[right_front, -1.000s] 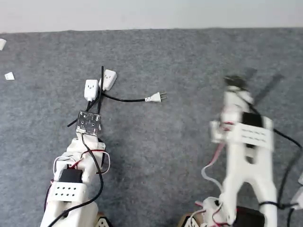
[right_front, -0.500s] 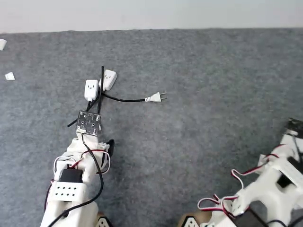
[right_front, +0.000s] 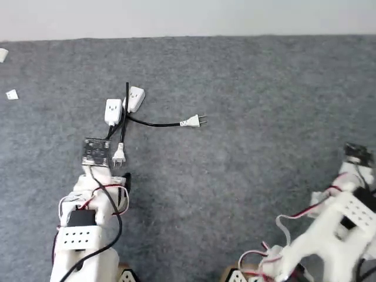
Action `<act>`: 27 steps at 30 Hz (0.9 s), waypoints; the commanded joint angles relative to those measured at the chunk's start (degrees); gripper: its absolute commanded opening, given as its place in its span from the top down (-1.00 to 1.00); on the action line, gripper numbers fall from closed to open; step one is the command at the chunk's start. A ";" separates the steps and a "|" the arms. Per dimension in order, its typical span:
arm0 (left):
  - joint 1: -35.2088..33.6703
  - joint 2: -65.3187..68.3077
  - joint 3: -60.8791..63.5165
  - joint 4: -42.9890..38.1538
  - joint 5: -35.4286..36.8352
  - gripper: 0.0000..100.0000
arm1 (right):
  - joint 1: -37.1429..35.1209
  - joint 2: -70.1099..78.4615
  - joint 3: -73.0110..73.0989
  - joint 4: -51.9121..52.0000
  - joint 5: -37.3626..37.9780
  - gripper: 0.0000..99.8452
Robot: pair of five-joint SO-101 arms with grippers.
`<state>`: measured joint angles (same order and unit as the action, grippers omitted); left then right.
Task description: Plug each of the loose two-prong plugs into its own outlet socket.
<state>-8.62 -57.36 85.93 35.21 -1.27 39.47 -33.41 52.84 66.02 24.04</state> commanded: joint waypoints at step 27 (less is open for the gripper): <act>-1.85 67.69 -62.46 -15.65 9.58 0.59 | -28.70 -27.38 21.19 -11.91 -11.08 0.95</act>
<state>-11.96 8.04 29.58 23.43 6.02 11.08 -59.78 74.46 55.12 12.26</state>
